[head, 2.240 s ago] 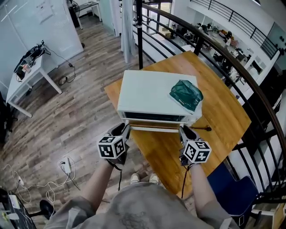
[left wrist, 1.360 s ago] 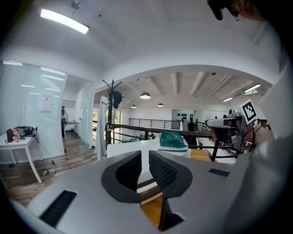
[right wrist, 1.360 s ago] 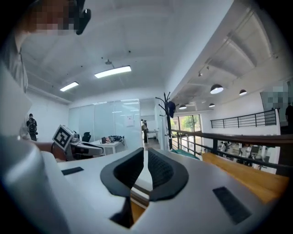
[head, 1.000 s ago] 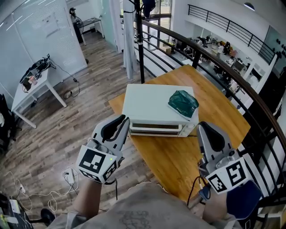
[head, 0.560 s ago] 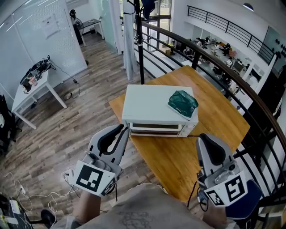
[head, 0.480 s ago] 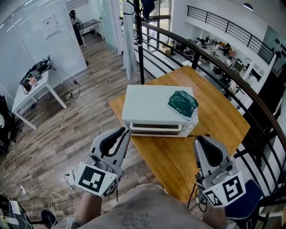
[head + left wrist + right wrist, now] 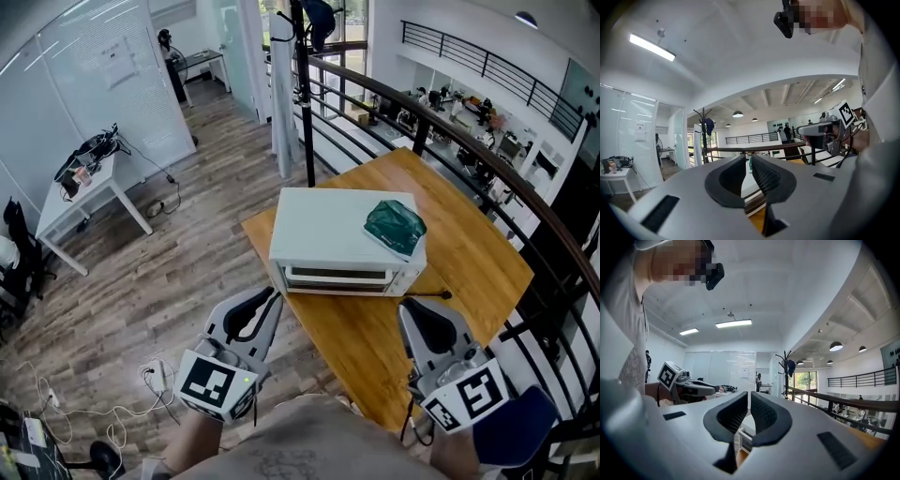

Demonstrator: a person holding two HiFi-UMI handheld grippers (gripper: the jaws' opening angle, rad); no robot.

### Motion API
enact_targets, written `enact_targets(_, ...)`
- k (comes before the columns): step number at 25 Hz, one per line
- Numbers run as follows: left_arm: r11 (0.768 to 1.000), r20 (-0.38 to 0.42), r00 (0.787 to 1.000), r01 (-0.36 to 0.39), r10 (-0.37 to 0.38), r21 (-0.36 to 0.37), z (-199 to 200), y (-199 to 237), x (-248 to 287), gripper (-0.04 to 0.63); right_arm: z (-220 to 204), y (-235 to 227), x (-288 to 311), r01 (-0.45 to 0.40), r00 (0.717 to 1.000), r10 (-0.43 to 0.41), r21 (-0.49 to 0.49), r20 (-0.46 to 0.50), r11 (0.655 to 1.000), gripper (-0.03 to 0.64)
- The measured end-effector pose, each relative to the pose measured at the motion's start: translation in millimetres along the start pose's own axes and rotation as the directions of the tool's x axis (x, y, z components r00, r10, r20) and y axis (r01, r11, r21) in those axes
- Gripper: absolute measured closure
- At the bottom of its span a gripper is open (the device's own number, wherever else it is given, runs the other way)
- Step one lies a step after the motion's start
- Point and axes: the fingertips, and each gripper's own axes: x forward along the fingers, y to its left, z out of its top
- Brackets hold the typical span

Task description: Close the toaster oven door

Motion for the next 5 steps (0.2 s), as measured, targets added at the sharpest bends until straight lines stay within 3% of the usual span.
enact_targets(5,1.000,-0.009,1.000,0.000,0.000,0.008,0.4,5.1,-4.3,0.542,-0.2,3.5,6.7,-0.008,1.000,0.008,0.000,-0.004,1.000,0.572)
